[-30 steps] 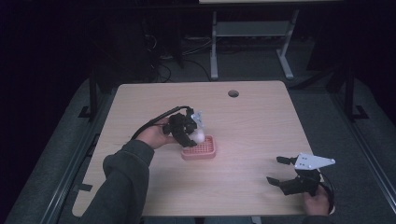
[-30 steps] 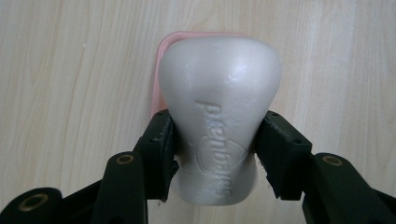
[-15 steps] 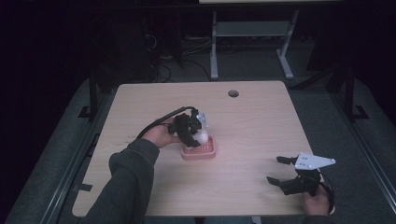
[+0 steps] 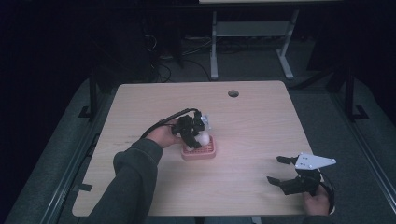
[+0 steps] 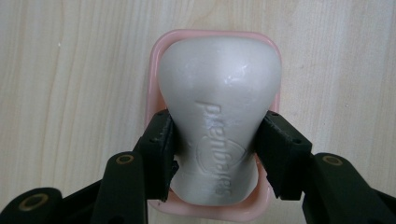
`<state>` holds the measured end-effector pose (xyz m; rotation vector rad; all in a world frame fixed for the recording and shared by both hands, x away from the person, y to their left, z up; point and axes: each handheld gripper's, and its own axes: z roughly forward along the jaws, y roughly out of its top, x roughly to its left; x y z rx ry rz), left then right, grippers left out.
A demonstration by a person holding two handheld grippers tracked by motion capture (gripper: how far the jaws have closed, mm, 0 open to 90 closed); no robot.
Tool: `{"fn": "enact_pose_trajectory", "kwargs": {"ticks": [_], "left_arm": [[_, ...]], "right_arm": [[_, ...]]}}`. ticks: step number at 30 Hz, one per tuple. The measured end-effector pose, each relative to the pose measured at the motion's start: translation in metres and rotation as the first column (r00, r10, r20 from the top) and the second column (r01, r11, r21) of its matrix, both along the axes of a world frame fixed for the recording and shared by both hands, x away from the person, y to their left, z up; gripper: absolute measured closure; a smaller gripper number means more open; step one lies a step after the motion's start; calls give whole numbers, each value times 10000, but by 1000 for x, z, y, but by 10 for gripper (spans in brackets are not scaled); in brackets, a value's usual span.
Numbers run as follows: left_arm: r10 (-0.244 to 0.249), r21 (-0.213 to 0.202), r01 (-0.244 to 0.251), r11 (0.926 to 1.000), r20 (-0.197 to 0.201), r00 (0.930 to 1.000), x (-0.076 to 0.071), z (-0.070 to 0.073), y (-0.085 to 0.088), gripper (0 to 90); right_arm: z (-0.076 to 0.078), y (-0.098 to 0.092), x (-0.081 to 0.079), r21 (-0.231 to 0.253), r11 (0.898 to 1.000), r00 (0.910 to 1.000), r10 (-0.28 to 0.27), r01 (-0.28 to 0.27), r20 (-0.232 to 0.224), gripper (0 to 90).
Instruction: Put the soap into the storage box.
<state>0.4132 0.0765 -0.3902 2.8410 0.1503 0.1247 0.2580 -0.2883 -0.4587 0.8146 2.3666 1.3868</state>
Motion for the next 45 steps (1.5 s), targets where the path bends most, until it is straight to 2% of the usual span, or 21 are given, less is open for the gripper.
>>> {"fn": "enact_pose_trajectory", "kwargs": {"ticks": [11, 19, 36, 45], "left_arm": [[76, 311, -71, 9995, -166, 9998, 4, -9, -2, 495], [72, 307, -66, 9995, -181, 9998, 6, -11, -4, 495], [54, 825, -23, 9966, -377, 9993, 10, -26, -12, 495], [135, 747, -103, 9972, -430, 9990, 10, -26, -12, 494]], "right_arm": [[0, 0, 0, 22, 10000, 10000, 0, 0, 8, 135], [0, 0, 0, 22, 10000, 10000, 5, -5, 22, 135], [1, -1, 0, 49, 10000, 10000, -9, 9, 65, 135], [1, 0, 0, 40, 10000, 10000, 4, -5, 68, 135]]}}
